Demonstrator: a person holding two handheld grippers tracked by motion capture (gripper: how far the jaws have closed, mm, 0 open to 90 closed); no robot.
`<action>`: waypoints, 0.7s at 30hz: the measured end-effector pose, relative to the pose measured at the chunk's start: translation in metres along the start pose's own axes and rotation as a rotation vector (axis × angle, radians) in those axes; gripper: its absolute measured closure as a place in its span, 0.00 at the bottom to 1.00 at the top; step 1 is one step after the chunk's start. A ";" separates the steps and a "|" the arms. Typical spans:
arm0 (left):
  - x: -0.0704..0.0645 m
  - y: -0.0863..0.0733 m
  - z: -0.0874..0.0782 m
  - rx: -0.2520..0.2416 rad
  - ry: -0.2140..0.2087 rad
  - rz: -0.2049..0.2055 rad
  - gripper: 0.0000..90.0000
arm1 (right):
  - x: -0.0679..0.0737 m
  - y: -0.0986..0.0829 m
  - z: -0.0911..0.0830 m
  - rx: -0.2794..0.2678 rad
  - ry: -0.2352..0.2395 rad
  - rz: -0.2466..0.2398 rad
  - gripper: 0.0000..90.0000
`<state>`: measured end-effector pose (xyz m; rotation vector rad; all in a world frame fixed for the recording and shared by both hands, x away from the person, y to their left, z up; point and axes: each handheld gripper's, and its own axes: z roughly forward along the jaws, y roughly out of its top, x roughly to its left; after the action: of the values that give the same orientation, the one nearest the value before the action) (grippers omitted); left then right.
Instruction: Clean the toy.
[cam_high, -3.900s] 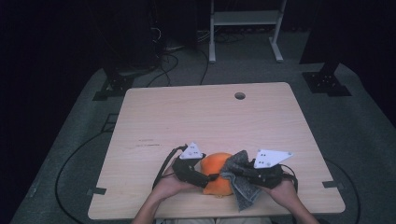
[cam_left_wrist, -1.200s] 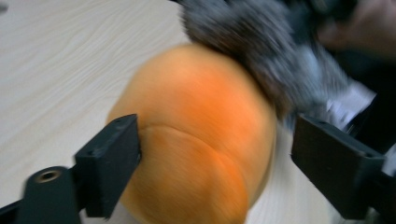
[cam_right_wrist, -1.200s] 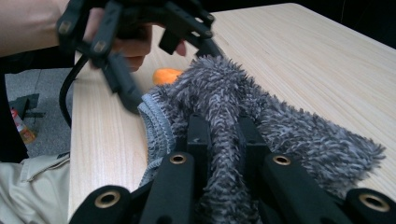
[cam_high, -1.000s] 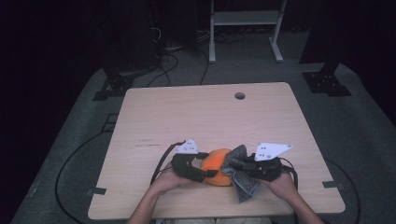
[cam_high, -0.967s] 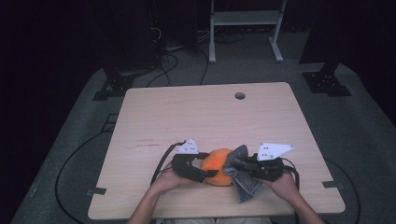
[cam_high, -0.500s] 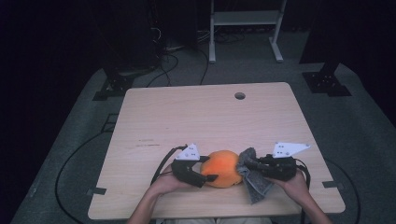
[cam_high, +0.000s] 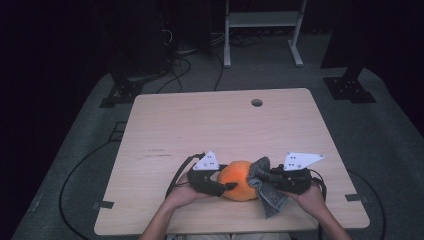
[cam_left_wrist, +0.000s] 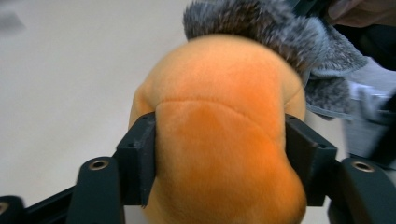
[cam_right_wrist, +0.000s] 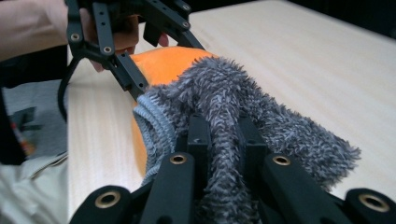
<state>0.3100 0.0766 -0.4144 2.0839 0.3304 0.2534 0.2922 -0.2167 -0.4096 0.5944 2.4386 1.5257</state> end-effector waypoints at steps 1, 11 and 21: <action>-0.001 0.005 0.003 -0.004 0.042 0.071 0.41 | 0.000 0.007 0.000 -0.017 -0.019 -0.022 0.88; 0.018 -0.018 0.007 0.047 0.006 -0.079 0.29 | 0.007 0.019 0.036 0.002 -0.033 -0.111 0.88; 0.018 -0.022 0.005 0.065 0.023 -0.114 0.30 | -0.016 -0.012 0.019 -0.007 -0.085 0.014 0.87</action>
<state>0.3257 0.0897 -0.4348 2.1191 0.4755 0.2012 0.3109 -0.2131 -0.4289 0.6625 2.3702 1.4827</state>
